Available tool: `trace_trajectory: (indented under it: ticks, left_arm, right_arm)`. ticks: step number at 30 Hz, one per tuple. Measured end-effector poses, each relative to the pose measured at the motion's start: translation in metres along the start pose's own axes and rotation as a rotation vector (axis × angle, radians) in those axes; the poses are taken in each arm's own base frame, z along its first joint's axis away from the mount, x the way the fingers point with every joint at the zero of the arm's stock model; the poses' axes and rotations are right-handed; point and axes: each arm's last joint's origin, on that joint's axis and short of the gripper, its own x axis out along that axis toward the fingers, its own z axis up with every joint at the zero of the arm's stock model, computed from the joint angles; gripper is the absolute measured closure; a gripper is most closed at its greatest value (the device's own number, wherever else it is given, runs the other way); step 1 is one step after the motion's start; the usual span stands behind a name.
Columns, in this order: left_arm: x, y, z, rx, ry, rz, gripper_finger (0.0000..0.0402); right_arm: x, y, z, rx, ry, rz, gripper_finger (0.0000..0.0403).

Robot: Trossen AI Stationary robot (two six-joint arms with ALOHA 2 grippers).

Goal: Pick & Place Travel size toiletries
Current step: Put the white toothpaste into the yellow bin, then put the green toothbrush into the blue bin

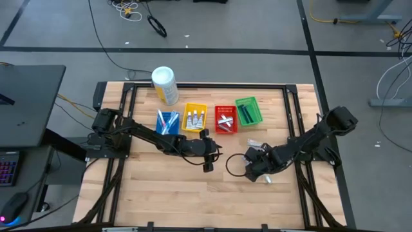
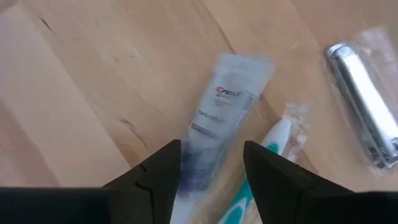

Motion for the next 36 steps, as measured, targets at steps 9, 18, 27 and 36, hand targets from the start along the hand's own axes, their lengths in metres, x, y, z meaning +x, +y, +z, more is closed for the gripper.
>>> trace_trajectory:
  ticks: [9,18,27,36]
  left_arm:
    - [0.0,0.0,0.0,-0.001,0.0,0.001,0.0264]
    - [0.0,0.0,0.0,-0.001,-0.001,0.003,0.0264]
    - [0.0,0.0,0.0,-0.002,-0.001,0.003,0.0264]
    - [0.0,0.0,0.0,-0.014,0.0,-0.002,0.0264]
  right_arm:
    - [0.002,0.003,0.001,-0.004,-0.008,0.027,0.0222]
    - [-0.011,0.0,0.001,-0.046,0.134,-0.006,0.0225]
    - [-0.025,-0.01,-0.006,0.017,0.336,-0.117,0.0225]
    - [-0.013,-0.008,-0.023,0.146,0.418,-0.06,0.0225]
